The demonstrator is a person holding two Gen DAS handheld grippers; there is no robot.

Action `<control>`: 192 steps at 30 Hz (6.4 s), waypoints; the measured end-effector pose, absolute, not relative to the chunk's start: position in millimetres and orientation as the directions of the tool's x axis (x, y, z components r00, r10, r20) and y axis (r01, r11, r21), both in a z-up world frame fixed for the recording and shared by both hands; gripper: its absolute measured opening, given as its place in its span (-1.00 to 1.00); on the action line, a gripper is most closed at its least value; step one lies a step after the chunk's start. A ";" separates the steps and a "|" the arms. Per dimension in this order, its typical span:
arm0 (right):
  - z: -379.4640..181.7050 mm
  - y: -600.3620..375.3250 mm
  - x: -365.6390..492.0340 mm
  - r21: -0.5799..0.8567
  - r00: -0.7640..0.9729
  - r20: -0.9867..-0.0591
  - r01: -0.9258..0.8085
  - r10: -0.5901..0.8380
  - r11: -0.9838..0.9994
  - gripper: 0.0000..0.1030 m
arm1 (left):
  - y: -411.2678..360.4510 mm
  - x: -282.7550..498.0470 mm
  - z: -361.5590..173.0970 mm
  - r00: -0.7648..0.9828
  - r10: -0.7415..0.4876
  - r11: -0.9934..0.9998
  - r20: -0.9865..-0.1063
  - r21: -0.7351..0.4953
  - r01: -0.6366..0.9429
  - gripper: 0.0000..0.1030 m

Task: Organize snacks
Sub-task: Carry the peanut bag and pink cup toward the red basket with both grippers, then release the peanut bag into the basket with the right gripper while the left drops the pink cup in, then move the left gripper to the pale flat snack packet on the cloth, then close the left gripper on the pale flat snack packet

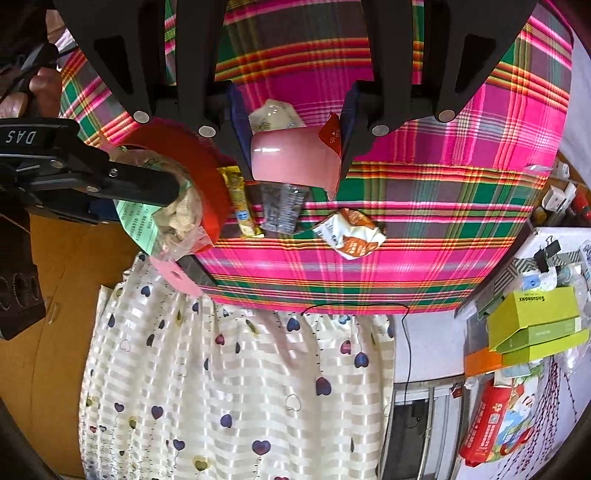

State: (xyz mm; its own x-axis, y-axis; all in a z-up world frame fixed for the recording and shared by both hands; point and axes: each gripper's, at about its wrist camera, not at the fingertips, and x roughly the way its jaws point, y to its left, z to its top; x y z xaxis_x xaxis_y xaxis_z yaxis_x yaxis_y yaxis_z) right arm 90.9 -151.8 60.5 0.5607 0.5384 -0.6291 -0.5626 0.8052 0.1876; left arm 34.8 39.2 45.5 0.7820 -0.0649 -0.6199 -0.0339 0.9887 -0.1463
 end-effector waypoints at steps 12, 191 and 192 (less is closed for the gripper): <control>64.9 -171.6 81.9 0.190 0.586 -0.616 -0.539 0.527 0.820 0.07 | 19.1 35.7 52.4 0.783 -0.090 0.989 -0.616 -0.145 0.000 -0.18; 32.2 -215.9 108.4 0.148 0.619 -0.669 -0.431 0.412 0.890 -0.30 | 11.1 108.6 -52.0 0.596 -0.201 0.976 -0.777 -0.104 0.194 0.41; 31.6 -215.9 109.0 0.148 0.618 -0.670 -0.432 0.412 0.890 -0.30 | 9.0 109.2 -53.8 0.590 -0.205 0.974 -0.781 -0.103 0.201 0.41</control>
State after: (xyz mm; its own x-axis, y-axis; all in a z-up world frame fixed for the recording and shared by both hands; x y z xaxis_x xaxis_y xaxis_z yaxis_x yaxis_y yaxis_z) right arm 109.0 -215.9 31.6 0.6179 0.4116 -0.6699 -0.4318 0.8897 0.1483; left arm 109.2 9.0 -53.8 0.5896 -0.2047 -0.7813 0.2013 0.9741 -0.1033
